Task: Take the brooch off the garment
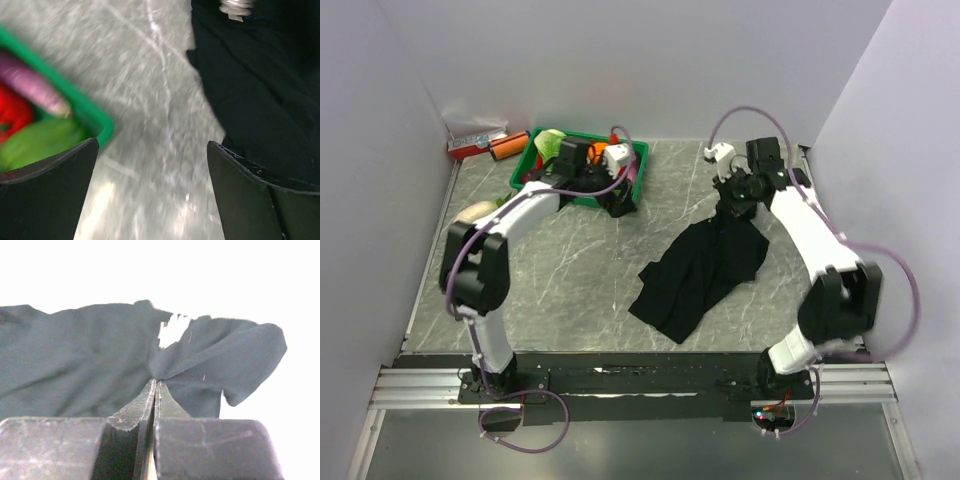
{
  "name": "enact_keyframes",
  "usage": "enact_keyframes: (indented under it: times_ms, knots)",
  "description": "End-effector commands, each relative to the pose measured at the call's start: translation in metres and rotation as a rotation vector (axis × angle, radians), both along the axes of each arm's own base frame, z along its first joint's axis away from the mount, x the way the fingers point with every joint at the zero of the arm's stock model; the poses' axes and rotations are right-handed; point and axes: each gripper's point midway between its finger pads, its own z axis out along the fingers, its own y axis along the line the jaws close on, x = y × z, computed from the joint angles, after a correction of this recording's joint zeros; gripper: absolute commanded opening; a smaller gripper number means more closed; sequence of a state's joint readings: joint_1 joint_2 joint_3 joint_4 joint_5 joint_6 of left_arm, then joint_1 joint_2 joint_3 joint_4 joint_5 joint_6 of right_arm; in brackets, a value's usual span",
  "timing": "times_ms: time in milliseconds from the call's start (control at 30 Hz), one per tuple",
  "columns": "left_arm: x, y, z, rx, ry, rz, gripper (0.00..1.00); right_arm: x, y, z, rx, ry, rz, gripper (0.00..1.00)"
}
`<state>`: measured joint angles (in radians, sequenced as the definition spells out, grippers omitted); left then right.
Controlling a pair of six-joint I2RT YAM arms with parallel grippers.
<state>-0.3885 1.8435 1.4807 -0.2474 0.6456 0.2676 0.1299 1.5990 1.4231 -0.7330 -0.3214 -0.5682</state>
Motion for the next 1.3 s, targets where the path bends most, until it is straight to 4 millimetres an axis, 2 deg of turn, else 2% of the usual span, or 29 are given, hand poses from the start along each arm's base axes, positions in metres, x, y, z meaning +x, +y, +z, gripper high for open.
enact_keyframes:
  times_ms: [0,67,167,200,233,267,300,333,400,433,467,500,533,567,600,667,767,800,900,967,1133,1267]
  knots:
    - [0.013,-0.046,0.016,-0.098,-0.032,-0.084,0.95,-0.018,0.021,0.076,0.058,-0.213,0.105,0.00]
    - [0.017,-0.053,0.017,-0.132,-0.030,-0.071,0.95,-0.026,0.016,0.077,0.045,-0.188,0.081,0.00]
    - [0.021,-0.063,0.017,-0.214,-0.063,-0.052,0.97,-0.035,0.004,0.091,0.017,-0.200,0.033,0.00]
    - [0.014,-0.067,0.005,-0.222,-0.032,-0.049,0.98,-0.038,0.001,0.099,0.006,-0.217,0.031,0.00]
    - [0.016,-0.072,0.009,-0.248,-0.066,-0.051,0.98,-0.048,-0.006,0.102,-0.025,-0.204,0.015,0.00]
    - [0.013,-0.077,0.005,-0.257,-0.058,-0.054,0.98,-0.052,-0.011,0.107,-0.040,-0.211,0.005,0.00]
    - [0.010,-0.080,-0.007,-0.277,0.014,-0.031,0.97,-0.057,-0.016,0.113,-0.060,-0.219,0.005,0.00]
    - [0.011,-0.085,-0.007,-0.297,0.026,-0.029,0.97,-0.066,-0.026,0.122,-0.069,-0.243,-0.013,0.00]
    - [0.016,-0.096,-0.019,-0.321,0.119,0.011,0.96,-0.079,-0.040,0.118,-0.094,-0.237,-0.032,0.00]
    - [0.020,-0.099,-0.022,-0.327,0.150,0.027,0.95,-0.089,-0.046,0.123,-0.092,-0.262,-0.045,0.00]
    - [0.021,-0.103,-0.027,-0.325,0.189,0.042,0.95,-0.095,-0.058,0.110,-0.085,-0.232,-0.075,0.00]
    - [0.030,-0.111,-0.029,-0.332,0.209,0.055,0.94,-0.099,-0.060,0.104,-0.082,-0.227,-0.076,0.00]
    - [0.033,-0.114,-0.031,-0.323,0.209,0.062,0.94,-0.104,-0.071,0.101,-0.079,-0.233,-0.105,0.00]
    - [0.031,-0.121,-0.039,-0.274,0.187,0.054,0.94,-0.108,-0.078,0.088,-0.074,-0.199,-0.124,0.00]
    - [0.033,-0.128,-0.037,-0.256,0.143,0.030,0.96,-0.109,-0.080,0.084,-0.071,-0.191,-0.124,0.00]
    - [0.022,-0.140,-0.042,-0.213,0.108,-0.050,0.96,-0.111,-0.078,0.075,-0.051,-0.167,-0.125,0.00]
    - [0.015,-0.150,-0.064,-0.178,0.139,-0.117,0.96,-0.106,-0.075,0.063,-0.018,-0.165,-0.139,0.00]
    - [0.015,-0.154,-0.073,-0.191,0.163,-0.126,0.95,-0.101,-0.081,0.062,-0.026,-0.174,-0.188,0.00]
    - [0.017,-0.159,-0.076,-0.293,0.221,-0.079,0.94,-0.098,-0.093,0.057,-0.033,-0.139,-0.305,0.00]
    - [0.010,-0.166,-0.082,-0.325,0.294,-0.094,0.92,-0.105,-0.089,0.055,-0.009,-0.094,-0.304,0.00]
    - [0.001,-0.176,-0.120,-0.273,0.363,-0.104,0.85,-0.112,-0.088,0.054,0.001,-0.084,-0.315,0.00]
    - [-0.014,-0.177,-0.136,-0.239,0.424,-0.153,0.82,-0.107,-0.088,0.057,0.007,-0.114,-0.320,0.00]
